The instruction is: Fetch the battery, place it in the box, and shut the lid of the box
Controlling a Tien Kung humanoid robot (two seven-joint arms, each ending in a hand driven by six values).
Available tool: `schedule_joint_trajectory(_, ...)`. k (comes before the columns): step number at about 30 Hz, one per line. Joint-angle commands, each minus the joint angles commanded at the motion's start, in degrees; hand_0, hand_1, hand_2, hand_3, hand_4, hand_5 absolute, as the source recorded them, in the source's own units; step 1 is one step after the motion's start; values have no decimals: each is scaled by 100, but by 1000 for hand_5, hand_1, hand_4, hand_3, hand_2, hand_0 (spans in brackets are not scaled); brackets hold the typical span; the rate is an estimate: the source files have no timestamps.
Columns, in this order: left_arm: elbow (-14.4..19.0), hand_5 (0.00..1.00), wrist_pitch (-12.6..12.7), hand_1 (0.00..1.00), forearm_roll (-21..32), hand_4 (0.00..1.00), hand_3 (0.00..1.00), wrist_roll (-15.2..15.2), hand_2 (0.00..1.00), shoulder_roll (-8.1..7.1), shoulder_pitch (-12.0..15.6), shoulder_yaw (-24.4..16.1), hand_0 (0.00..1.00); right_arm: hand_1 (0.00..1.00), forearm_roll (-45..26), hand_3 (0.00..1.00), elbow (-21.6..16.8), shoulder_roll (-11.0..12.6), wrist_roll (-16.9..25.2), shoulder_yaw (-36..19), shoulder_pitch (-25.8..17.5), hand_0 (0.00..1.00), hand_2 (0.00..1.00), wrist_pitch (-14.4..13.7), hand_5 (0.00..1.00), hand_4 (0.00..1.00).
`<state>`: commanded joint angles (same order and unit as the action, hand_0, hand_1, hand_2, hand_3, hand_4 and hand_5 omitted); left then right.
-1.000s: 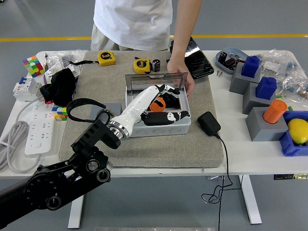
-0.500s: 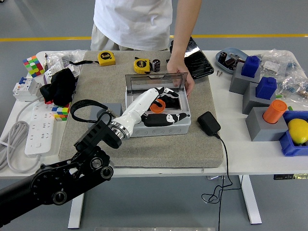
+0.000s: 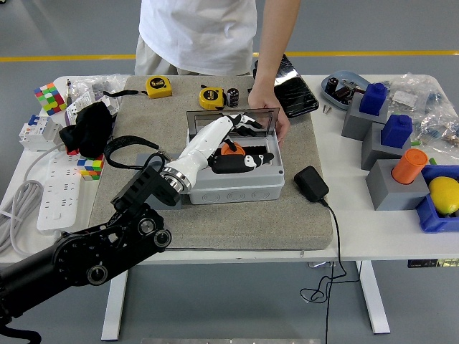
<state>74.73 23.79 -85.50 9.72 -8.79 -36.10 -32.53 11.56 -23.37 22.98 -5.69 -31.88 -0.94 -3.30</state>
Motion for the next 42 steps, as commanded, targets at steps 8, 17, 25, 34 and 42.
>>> schedule_joint_trajectory(8,-75,486,78,706,107,903,705,-219,684,48,-47,-37,677,642,-22,591,6,0,5,29,-5,624,655,10,560,998)
schedule_joint_trajectory(17,26,490,91,701,138,905,692,-336,675,44,-63,-39,696,642,-16,592,2,5,14,16,3,624,655,20,560,998)
schedule_joint_trajectory(25,297,484,87,696,66,900,681,-356,669,-5,-48,-155,693,642,-13,592,2,7,15,3,-6,624,656,23,556,998)
schedule_joint_trajectory(34,824,484,-18,651,70,897,672,-120,633,-150,131,-243,620,642,-1,593,-4,-3,19,-20,-15,625,656,25,558,998)
schedule_joint_trajectory(42,1310,485,-318,601,-562,898,638,322,614,-552,427,-136,501,643,8,593,-1,0,22,-66,-33,625,655,29,559,998)
